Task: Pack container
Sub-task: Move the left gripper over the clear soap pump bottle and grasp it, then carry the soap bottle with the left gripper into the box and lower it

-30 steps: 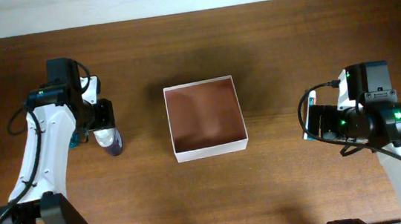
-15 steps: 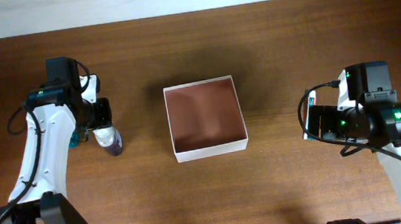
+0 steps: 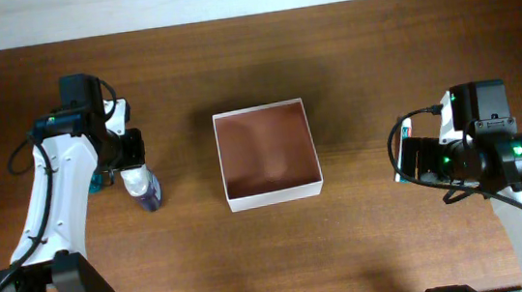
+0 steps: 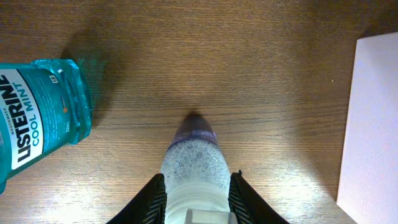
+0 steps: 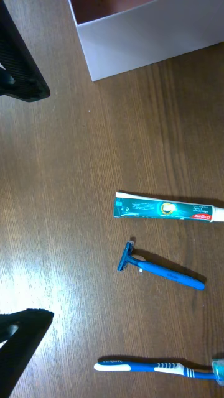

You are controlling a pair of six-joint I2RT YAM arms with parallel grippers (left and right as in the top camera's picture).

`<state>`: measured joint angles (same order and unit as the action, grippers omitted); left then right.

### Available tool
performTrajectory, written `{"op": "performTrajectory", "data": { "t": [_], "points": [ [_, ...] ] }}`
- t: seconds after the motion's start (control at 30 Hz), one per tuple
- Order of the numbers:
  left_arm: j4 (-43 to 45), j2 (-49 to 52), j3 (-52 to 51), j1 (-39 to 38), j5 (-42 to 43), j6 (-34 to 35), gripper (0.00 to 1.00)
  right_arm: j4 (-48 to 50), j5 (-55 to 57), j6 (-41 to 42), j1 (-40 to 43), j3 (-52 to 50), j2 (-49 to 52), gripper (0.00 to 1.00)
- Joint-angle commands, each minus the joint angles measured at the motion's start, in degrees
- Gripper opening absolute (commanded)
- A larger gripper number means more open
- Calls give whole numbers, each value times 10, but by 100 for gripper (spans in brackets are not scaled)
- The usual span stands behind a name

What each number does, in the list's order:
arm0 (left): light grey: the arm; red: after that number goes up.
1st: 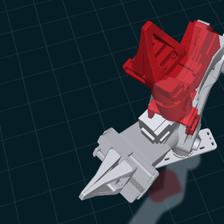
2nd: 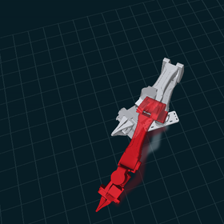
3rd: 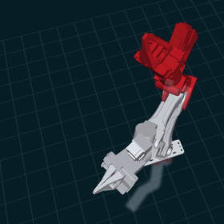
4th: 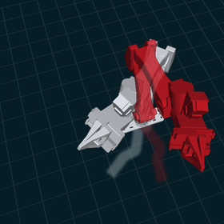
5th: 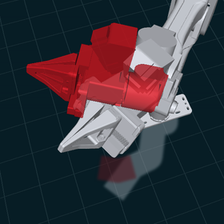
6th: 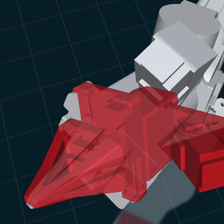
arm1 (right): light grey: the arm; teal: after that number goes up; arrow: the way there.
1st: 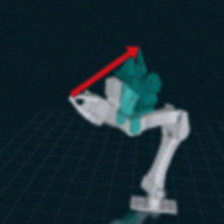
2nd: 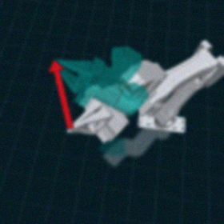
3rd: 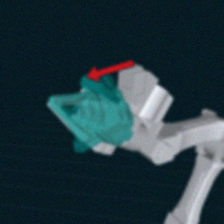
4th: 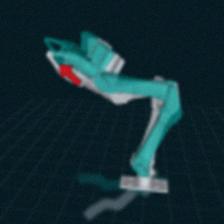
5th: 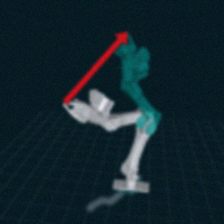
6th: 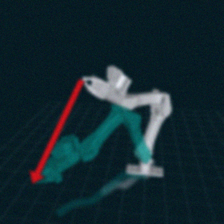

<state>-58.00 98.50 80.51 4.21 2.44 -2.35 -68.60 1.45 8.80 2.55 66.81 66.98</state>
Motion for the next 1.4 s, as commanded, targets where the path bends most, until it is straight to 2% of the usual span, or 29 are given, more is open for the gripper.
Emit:
{"op": "performTrajectory", "data": {
  "t": [0.0, 0.1, 0.23, 0.3, 0.5, 0.63, 0.9, 1.03, 1.2, 1.37],
  "points": [
    [-4, -2, 37, 1, 6, -3, 15, 0, -3, 3, 4, 10, 0, 99],
    [-12, -4, 45, 1, 6, -3, 12, 0, -3, 3, 4, 10, 0, 99],
    [-26, -7, 66, -9, 6, -3, 1, -1, 5, 3, 5, 10, 0, 99],
    [-32, -10, 81, -19, 8, -3, 0, -2, 8, 3, 5, 10, 0, 99],
    [-75, -22, 213, -120, 7, 2, 0, -2, 8, 3, 5, 10, 0, 99],
    [-81, -22, 254, -180, -28, 15, 0, -2, 8, 3, 5, 10, 0, 99],
    [-27, -21, 261, -283, -29, 41, 0, -2, 10, 3, 5, 10, 0, 99],
    [2, -7, 261, -324, -49, 59, 0, -7, 45, 26, 15, 10, -11, 99],
    [14, 51, 261, -352, -50, 97, 0, -11, 12, 26, 79, 10, -31, 99],
    [67, 118, 261, -376, -51, 106, 0, -11, 6, 24, 92, 10, -29, 99]
  ]
}}
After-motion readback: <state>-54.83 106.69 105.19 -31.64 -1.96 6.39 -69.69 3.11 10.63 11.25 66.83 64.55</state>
